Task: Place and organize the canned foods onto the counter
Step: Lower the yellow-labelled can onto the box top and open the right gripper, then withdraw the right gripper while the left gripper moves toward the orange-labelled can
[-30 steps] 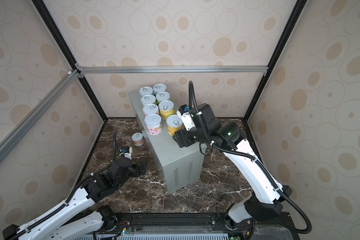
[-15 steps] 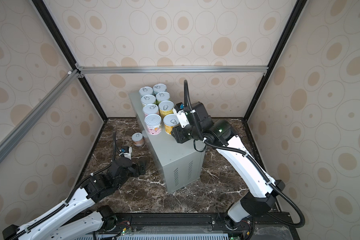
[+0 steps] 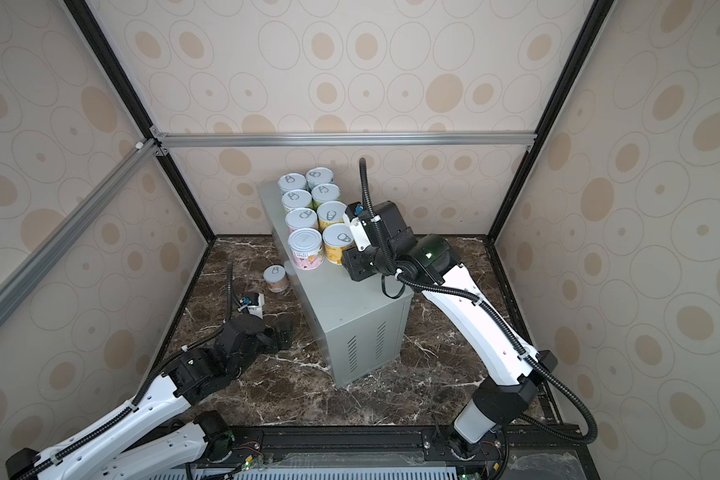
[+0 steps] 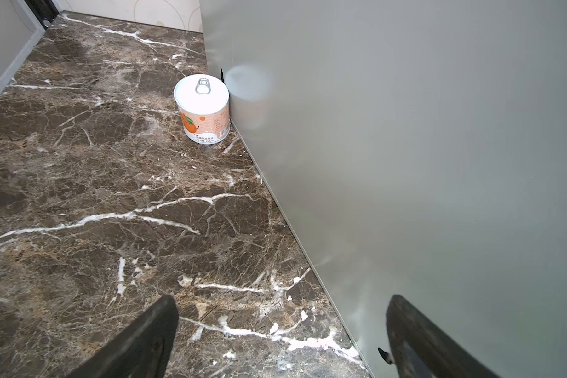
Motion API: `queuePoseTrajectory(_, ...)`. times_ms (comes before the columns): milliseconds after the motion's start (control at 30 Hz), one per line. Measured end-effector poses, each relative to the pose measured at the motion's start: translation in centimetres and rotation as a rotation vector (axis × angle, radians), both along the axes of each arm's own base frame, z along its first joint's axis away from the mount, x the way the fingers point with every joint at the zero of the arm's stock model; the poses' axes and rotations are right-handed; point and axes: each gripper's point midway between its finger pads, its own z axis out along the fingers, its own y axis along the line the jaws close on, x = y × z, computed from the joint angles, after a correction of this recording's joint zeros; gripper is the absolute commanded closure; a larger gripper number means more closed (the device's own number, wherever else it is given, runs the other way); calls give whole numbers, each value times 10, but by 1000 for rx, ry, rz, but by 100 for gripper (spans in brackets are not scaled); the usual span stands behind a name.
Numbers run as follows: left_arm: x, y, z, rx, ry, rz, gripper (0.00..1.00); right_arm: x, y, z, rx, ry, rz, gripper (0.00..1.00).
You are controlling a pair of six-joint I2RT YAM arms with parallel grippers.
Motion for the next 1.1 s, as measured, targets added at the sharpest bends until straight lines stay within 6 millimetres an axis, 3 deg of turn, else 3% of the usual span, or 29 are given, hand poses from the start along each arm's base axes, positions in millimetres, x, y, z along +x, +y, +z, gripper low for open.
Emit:
queuePoseTrajectory(500, 1, 0, -2, 6, 5, 4, 1, 12, 4, -5, -7, 2, -16, 49)
queuePoseTrajectory(800, -1, 5, -3, 20, 13, 13, 1, 10, -1, 2, 13, -2, -32, 32)
queuePoseTrajectory(1100, -5, 13, 15, 9, -4, 28, 1, -29, -45, 31, 57, -59, -79, 19)
